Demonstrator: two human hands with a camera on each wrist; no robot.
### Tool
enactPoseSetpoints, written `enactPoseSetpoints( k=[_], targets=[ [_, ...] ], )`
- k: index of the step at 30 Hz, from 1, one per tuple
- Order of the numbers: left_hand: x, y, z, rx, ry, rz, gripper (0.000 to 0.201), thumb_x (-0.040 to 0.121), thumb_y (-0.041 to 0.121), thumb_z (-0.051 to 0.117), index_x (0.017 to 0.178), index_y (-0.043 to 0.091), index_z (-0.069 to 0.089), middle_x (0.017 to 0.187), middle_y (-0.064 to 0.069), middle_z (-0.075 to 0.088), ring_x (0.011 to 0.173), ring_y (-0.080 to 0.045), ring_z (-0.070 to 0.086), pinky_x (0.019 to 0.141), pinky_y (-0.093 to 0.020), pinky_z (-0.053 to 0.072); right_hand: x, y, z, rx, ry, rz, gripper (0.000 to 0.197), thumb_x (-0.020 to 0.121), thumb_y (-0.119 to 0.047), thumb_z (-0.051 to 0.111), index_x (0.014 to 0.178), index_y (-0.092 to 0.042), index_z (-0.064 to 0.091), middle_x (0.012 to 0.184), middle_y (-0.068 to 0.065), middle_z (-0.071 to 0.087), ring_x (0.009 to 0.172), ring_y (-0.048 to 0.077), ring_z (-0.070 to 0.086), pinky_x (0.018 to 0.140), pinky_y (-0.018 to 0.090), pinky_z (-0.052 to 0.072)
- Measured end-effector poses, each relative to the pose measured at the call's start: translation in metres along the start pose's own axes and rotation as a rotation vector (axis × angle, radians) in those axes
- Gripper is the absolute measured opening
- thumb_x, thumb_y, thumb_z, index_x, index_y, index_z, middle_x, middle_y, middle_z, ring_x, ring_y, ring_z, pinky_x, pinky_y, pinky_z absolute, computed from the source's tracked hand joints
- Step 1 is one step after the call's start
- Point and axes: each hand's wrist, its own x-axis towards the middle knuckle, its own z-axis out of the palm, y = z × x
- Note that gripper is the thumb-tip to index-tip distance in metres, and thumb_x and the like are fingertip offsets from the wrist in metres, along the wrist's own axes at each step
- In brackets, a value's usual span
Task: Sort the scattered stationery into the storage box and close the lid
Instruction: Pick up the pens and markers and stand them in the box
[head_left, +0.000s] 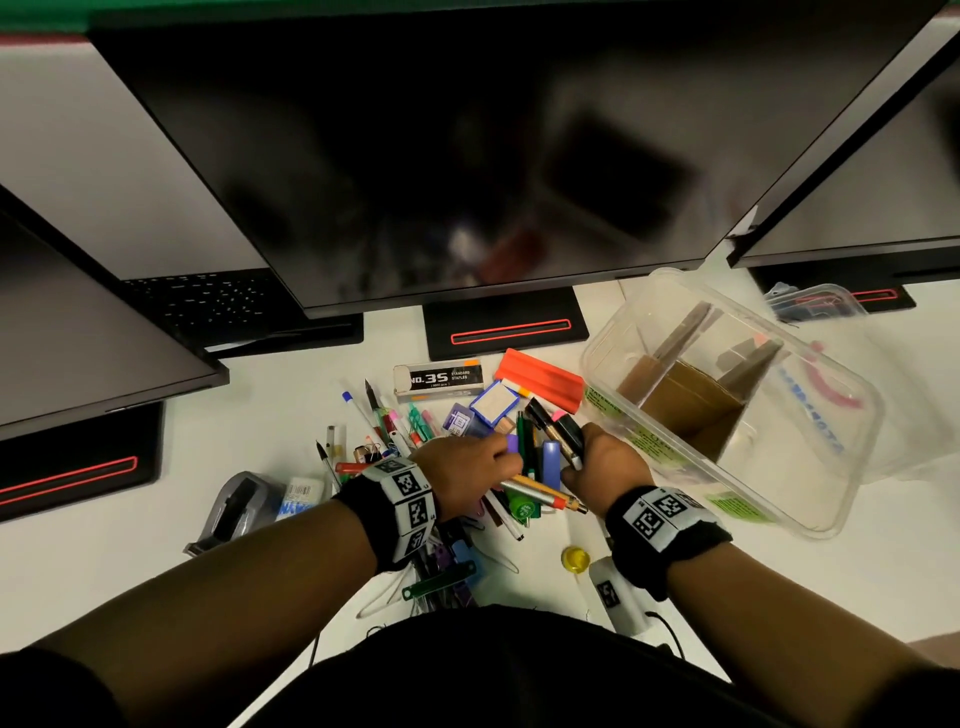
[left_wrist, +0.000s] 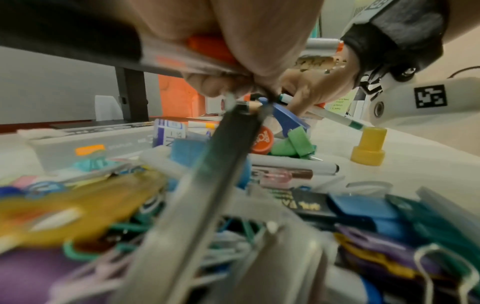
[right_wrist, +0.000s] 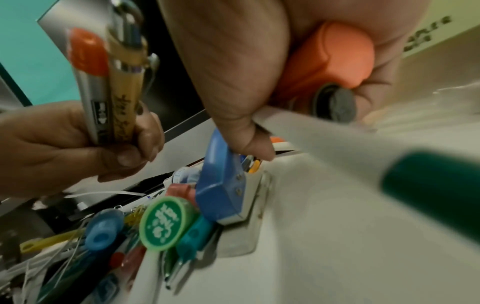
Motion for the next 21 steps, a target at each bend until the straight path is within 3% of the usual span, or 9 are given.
enactPoseSetpoints(
  k=[5,9,12,15,18,21],
  targets=[
    [-0.007,-0.010,-0.002,-0.109,-0.030,-0.073,0.039,0.096,0.024,0.042,0.135,0.018,0.040,0.133,-0.007,0.048,0.115,-0.028,0.053,0.091,-0.035,0.044,0.011,-0.017,-0.004,-0.022,0.058,-0.092,0.033,0.084,-0.014,0.058,0.115,-0.008,0.049,0.110,0.016,0.064,0.101,0.033,0.063,0.083,0.034,0.049],
    [-0.014,-0.022,0.002,-0.318,0.017,-0.159,0.032,0.095,0.030,0.047,0.127,0.024,0.048,0.124,-0.002,0.056,0.109,-0.021,0.054,0.091,-0.032,0.042,0.023,-0.031,-0.002,-0.165,0.020,-0.189,0.037,0.084,0.001,0.050,0.119,-0.006,0.044,0.124,0.015,0.052,0.104,0.033,0.061,0.087,0.037,0.048],
    [-0.019,-0.029,0.003,-0.425,0.141,-0.242,0.021,0.093,0.031,0.052,0.110,0.020,0.054,0.105,-0.003,0.061,0.089,-0.015,0.053,0.077,-0.025,0.040,0.030,-0.035,-0.002,-0.187,0.007,-0.191,0.032,0.087,-0.001,0.048,0.118,-0.008,0.043,0.119,0.014,0.058,0.101,0.031,0.063,0.083,0.036,0.050],
    [-0.022,-0.035,0.000,-0.549,0.230,-0.344,0.019,0.090,0.028,0.057,0.106,0.018,0.055,0.088,0.002,0.056,0.081,-0.014,0.052,0.072,-0.024,0.038,0.034,-0.036,-0.003,-0.200,-0.028,-0.166,0.030,0.090,-0.004,0.043,0.120,-0.008,0.041,0.109,0.013,0.064,0.098,0.031,0.065,0.082,0.037,0.050],
    [-0.024,-0.042,-0.003,-0.643,0.286,-0.427,0.022,0.088,0.029,0.061,0.106,0.018,0.056,0.083,0.004,0.055,0.078,-0.015,0.053,0.070,-0.025,0.040,0.032,-0.037,-0.009,-0.153,-0.041,-0.134,0.029,0.090,-0.009,0.046,0.119,-0.010,0.042,0.104,0.013,0.067,0.095,0.031,0.066,0.081,0.037,0.051],
    [-0.026,-0.047,-0.005,-0.694,0.306,-0.471,0.026,0.087,0.032,0.062,0.107,0.017,0.055,0.089,-0.001,0.061,0.080,-0.018,0.056,0.071,-0.026,0.043,0.022,-0.041,-0.020,-0.099,-0.015,-0.118,0.034,0.088,-0.015,0.053,0.120,-0.009,0.042,0.106,0.014,0.068,0.099,0.031,0.065,0.082,0.036,0.051]
  ],
)
